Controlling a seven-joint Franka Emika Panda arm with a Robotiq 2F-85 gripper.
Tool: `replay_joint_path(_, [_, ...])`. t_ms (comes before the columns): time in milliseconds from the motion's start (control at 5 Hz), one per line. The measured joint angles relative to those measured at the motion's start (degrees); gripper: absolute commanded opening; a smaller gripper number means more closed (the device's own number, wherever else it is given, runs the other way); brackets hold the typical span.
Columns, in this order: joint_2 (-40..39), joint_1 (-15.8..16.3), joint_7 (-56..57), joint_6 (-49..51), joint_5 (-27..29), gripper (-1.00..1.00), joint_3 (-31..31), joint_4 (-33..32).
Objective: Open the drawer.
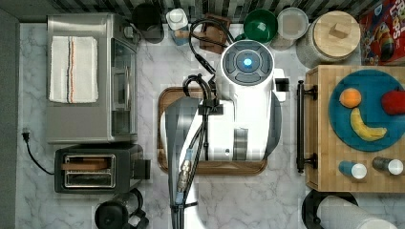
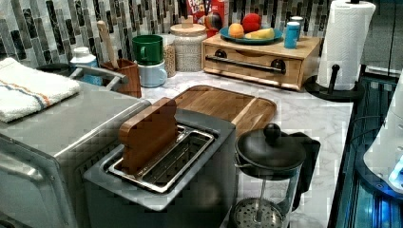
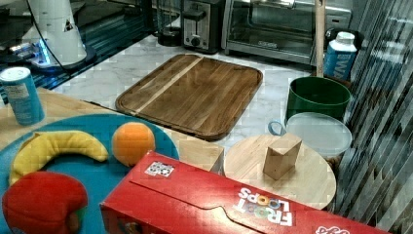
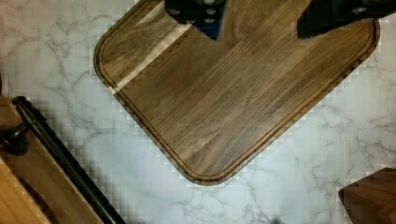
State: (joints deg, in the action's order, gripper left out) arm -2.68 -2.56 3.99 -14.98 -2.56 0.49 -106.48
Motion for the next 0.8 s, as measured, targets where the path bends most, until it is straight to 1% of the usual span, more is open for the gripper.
replay_joint_path(600, [-1.0, -0.2, 0.1, -0.3, -0.1, 1.0, 0.1, -0.2])
replay_joint_path(800, [-0.6, -0.4, 1.6, -4.4, -1.7, 1.0, 0.1, -2.5])
